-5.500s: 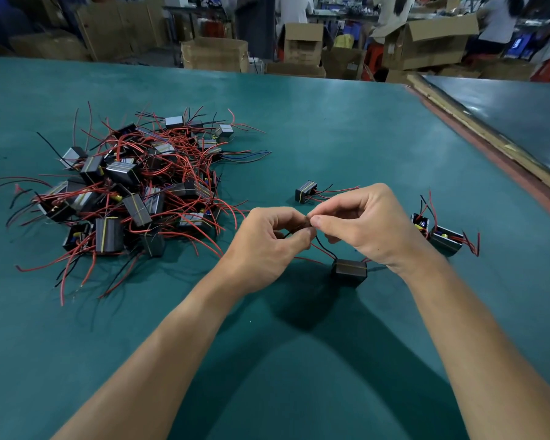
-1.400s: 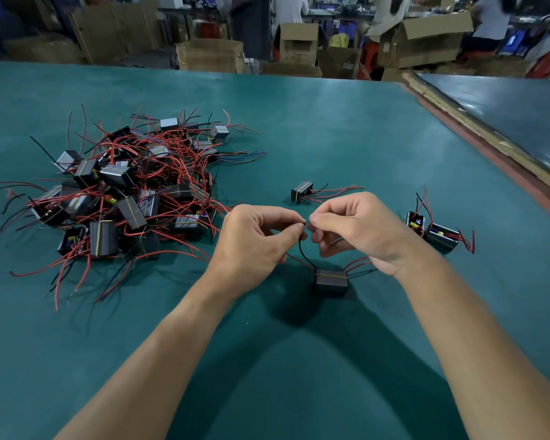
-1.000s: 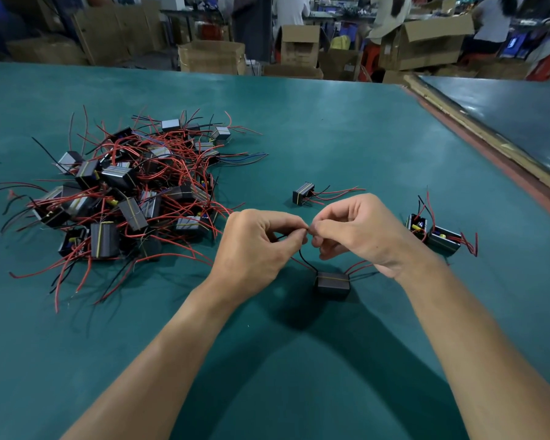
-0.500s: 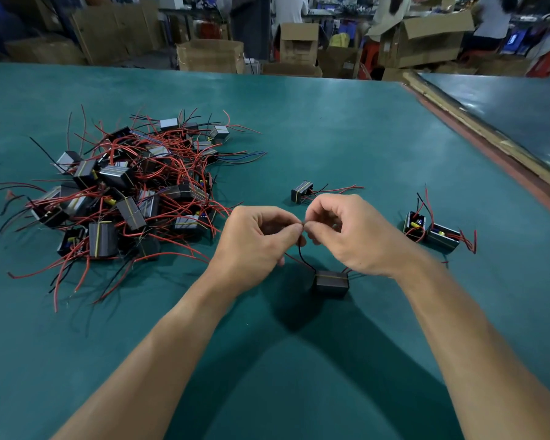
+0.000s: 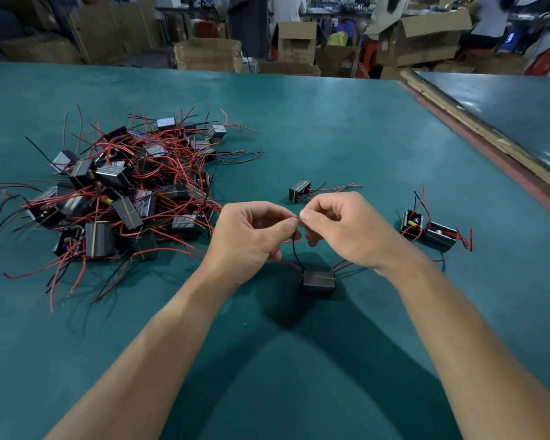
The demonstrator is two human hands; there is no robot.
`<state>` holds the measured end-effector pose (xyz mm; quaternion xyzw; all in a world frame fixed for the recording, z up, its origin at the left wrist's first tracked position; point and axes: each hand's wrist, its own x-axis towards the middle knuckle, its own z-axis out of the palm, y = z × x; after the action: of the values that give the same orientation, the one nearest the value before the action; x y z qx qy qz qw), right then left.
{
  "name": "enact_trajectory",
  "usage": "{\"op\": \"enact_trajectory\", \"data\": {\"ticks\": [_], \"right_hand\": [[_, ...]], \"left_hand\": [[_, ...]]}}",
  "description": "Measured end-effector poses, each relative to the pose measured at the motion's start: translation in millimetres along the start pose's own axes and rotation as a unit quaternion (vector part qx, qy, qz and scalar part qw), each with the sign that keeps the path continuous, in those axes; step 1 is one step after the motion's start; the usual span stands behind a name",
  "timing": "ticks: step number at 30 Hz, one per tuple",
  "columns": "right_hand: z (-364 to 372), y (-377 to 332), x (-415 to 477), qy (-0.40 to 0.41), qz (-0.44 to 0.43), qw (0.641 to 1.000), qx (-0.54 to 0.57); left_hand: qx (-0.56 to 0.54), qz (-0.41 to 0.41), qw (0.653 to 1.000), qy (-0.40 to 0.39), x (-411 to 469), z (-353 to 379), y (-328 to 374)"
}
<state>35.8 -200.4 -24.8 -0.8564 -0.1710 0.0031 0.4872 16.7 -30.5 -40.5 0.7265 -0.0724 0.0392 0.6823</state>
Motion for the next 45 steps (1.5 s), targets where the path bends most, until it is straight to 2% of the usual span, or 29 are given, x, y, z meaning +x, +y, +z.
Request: {"op": "enact_trajectory", "data": {"ticks": [2, 4, 6, 9, 14, 18, 21, 25, 29, 31, 34, 38, 42, 45], "right_hand": [[-0.8, 1.2, 0.5, -0.007, 0.042, 0.998, 0.046], [-1.3, 0.5, -0.2, -0.025, 0.086, 0.991, 0.103], [-2.4, -1.8, -1.2, -0.043, 0.109, 0.982, 0.146], [-5.6, -3.5, -2.4, -0.052, 0.106, 0.977, 0.176], [-4.3, -1.2, -1.3, -0.038, 0.072, 0.984, 0.160], [-5.2, 2.0, -0.6, -0.024, 0.031, 0.993, 0.109], [-5.0, 1.6, -1.9, -0.004, -0.034, 0.999, 0.017], [-1.1, 0.8, -4.7, 0.000, -0.106, 0.989, -0.108], [5.0, -2.3, -5.8, 0.026, -0.151, 0.978, -0.144], [5.4, -3.3, -5.4, 0.051, -0.161, 0.974, -0.151], [4.6, -2.6, -5.1, 0.073, -0.119, 0.981, -0.133], [4.7, -2.7, -2.4, 0.053, -0.004, 0.997, -0.051], [7.9, -4.8, -1.0, 0.027, 0.064, 0.997, 0.046], [9.5, -5.5, -0.2, 0.019, 0.101, 0.990, 0.096]], "left_hand": [[0.073, 0.059, 0.995, 0.026, -0.8, 1.0, -3.4], [0.189, 0.144, 0.970, 0.055, -3.9, 2.1, -5.2], [0.242, 0.192, 0.949, 0.063, -6.8, 2.9, -4.8], [0.240, 0.197, 0.948, 0.067, -5.1, 1.0, -6.0], [0.242, 0.191, 0.949, 0.061, -5.5, 0.4, -4.5], [0.166, 0.110, 0.980, 0.015, -3.2, -0.4, -2.6], [0.084, 0.023, 0.996, -0.023, -2.3, -1.8, 2.4], [0.010, -0.086, 0.994, -0.072, -2.8, -3.2, 9.2], [-0.057, -0.151, 0.982, -0.093, -1.0, -6.7, 12.2], [-0.078, -0.155, 0.981, -0.085, -0.1, -7.5, 11.4], [-0.033, -0.094, 0.993, -0.057, 0.0, -4.8, 7.6], [0.035, 0.002, 0.999, -0.019, -0.9, -0.9, 1.3], [0.154, 0.091, 0.984, -0.010, -1.6, -1.8, -4.7], [0.184, 0.120, 0.976, -0.007, -2.4, -1.4, -5.8]]}}
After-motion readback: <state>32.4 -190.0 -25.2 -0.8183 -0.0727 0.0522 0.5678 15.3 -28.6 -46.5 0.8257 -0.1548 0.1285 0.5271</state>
